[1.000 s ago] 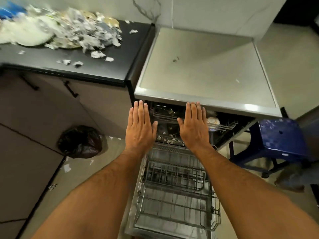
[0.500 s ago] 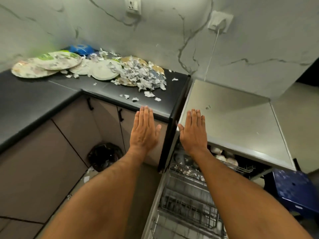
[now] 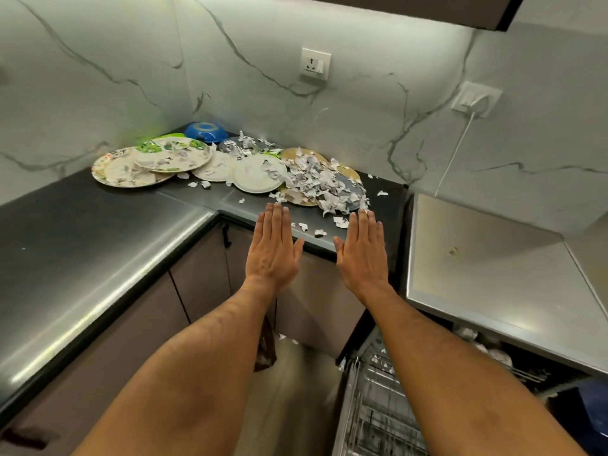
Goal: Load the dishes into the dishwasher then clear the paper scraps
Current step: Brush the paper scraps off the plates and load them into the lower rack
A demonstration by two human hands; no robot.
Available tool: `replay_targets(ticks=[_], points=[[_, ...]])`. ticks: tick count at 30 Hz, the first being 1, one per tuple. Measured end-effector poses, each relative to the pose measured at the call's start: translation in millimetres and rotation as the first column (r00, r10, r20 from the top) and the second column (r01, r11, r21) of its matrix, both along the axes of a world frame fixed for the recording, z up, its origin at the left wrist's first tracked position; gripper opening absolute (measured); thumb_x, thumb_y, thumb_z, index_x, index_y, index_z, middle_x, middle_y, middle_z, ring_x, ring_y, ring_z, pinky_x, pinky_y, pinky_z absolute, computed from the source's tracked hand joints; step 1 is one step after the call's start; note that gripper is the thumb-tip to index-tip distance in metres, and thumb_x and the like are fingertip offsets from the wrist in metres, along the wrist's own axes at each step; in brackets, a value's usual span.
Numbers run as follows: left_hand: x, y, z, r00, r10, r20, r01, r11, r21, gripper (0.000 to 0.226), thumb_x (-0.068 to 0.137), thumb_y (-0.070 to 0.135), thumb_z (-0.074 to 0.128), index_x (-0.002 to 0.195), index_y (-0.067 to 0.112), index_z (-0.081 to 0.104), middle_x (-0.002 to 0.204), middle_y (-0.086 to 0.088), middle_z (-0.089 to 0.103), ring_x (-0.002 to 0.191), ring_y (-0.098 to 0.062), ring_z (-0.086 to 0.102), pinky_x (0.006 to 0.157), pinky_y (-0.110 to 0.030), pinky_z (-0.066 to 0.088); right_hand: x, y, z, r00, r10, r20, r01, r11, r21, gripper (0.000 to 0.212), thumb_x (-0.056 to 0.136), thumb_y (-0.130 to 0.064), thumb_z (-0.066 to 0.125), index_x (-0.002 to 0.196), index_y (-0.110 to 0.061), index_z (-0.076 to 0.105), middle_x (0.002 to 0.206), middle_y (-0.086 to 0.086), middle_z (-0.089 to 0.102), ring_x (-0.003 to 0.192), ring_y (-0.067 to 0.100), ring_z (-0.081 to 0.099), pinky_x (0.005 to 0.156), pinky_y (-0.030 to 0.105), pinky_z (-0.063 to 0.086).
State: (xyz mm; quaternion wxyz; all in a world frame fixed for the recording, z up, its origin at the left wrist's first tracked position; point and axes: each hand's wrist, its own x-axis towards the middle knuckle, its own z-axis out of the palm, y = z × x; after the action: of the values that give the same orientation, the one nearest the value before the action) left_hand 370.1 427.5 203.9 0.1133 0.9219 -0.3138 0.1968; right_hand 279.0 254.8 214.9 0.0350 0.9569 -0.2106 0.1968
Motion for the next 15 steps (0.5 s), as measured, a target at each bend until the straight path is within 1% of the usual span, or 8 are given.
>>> replay_targets(ticks=[3,5,11,15], points=[[21,12,4,1.000,0.020,-0.006,-0.020,1.000,-0.008,0.074,0.102,0.045,0.030,0.155,-0.004,0.017,0.163,-0.023,0.015,0.154,-0.034,0.009,0.126,-0.045,0.007,26,7,5,1.000,0.013,0.005,-0.013,1.000,-0.010,0.066,0.106,-0.044,0.039,0.154,0.000,0.027,0.160,0.022,0.027,0.152,0.038,0.020,0.125,0.052,0.018],[34,18,6,1.000,0.025,-0.003,-0.025,0.999,-0.019,0.074,0.102,0.045,0.028,0.155,-0.005,0.018,0.163,-0.024,0.017,0.154,-0.034,0.011,0.126,-0.046,0.008,43,8,5,1.000,0.020,0.002,-0.020,1.000,-0.017,0.067,0.106,-0.044,0.039,0.154,0.000,0.026,0.160,0.023,0.026,0.152,0.039,0.019,0.125,0.052,0.018],[81,33,1,0.999,0.043,0.007,-0.043,0.999,-0.022,0.072,0.102,0.044,0.034,0.154,-0.004,0.022,0.161,-0.024,0.022,0.152,-0.034,0.016,0.126,-0.045,0.010,98,16,2,0.999,0.039,0.007,-0.038,0.999,-0.015,0.065,0.105,-0.043,0.042,0.152,0.002,0.031,0.155,0.025,0.033,0.148,0.042,0.027,0.123,0.055,0.023],[125,29,-3,0.998,0.055,0.000,-0.055,0.998,-0.026,0.073,0.101,0.044,0.038,0.155,-0.002,0.020,0.162,-0.023,0.020,0.153,-0.033,0.015,0.126,-0.045,0.010,144,8,-8,0.997,0.074,0.007,-0.074,0.997,0.003,0.066,0.105,-0.043,0.043,0.152,0.001,0.029,0.156,0.025,0.031,0.147,0.042,0.028,0.122,0.055,0.024]])
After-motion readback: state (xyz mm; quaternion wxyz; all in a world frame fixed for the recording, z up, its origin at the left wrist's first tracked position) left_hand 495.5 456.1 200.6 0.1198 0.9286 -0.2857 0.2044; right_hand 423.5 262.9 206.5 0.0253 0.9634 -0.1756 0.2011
